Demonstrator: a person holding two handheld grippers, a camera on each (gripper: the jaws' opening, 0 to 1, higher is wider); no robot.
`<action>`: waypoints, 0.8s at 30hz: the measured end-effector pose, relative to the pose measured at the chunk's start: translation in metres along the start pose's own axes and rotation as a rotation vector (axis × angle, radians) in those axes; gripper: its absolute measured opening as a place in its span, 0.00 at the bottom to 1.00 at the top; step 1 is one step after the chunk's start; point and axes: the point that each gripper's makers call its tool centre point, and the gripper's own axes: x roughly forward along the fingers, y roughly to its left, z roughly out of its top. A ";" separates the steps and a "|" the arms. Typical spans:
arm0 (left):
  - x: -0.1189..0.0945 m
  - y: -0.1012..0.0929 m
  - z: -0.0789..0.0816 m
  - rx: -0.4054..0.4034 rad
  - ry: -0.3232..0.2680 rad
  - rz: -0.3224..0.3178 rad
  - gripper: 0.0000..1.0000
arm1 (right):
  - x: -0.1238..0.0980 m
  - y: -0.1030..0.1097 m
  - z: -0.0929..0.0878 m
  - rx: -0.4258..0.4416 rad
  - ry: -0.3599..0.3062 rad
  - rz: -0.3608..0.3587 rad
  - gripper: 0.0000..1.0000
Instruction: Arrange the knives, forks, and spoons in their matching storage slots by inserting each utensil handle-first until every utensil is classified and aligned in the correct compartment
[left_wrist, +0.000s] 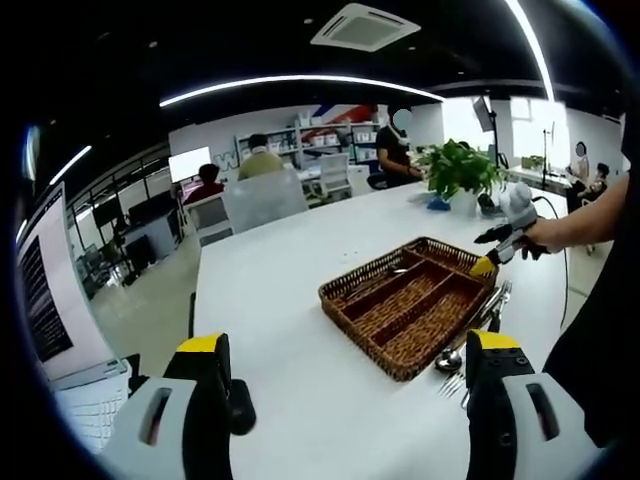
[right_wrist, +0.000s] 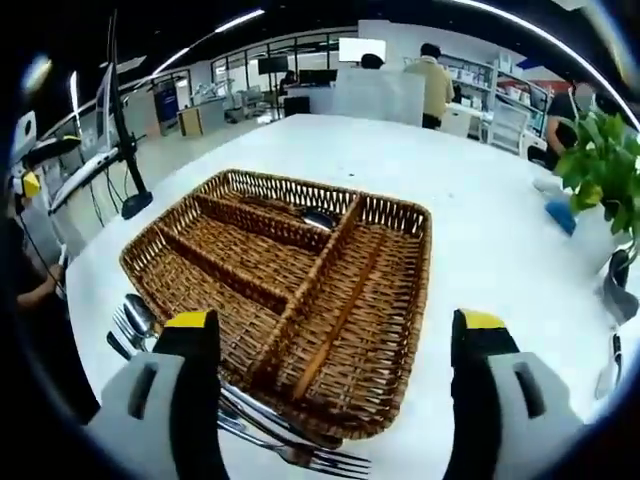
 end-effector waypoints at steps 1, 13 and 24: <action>0.000 0.000 0.001 0.002 -0.001 -0.002 1.00 | -0.002 0.001 0.001 -0.005 -0.005 0.005 1.00; 0.008 -0.005 0.007 0.016 -0.007 -0.026 1.00 | -0.020 -0.003 0.014 -0.050 -0.053 0.006 1.00; 0.028 -0.018 0.007 0.014 -0.012 -0.063 1.00 | -0.045 -0.014 0.028 -0.079 -0.123 0.017 1.00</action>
